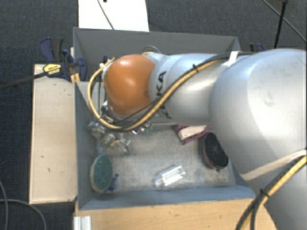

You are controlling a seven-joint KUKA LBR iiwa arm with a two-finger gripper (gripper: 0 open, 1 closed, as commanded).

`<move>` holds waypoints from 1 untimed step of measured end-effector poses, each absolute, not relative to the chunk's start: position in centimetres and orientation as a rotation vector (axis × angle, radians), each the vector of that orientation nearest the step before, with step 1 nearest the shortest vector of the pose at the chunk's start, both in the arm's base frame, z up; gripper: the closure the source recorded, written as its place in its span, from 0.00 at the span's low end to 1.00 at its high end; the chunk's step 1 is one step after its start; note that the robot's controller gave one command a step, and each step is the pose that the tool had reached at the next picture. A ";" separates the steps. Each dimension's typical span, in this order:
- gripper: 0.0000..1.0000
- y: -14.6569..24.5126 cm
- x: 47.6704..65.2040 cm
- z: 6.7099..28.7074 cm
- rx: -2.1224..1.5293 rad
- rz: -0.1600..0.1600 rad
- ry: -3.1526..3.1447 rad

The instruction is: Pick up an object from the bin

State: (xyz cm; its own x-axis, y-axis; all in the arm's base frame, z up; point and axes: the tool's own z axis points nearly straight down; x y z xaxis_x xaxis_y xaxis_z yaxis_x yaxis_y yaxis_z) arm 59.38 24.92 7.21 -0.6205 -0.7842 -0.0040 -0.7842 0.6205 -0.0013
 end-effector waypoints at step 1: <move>1.00 25.0 59.4 7.2 -1.363 0.003 2.826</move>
Offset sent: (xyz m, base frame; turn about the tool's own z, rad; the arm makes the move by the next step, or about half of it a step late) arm 0.0000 0.0000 0.0000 0.0000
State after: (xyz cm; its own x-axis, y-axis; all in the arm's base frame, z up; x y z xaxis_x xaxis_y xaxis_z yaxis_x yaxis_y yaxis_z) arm 59.38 25.01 7.24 -0.6225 -0.7826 -0.0048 -0.7826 0.6225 -0.0005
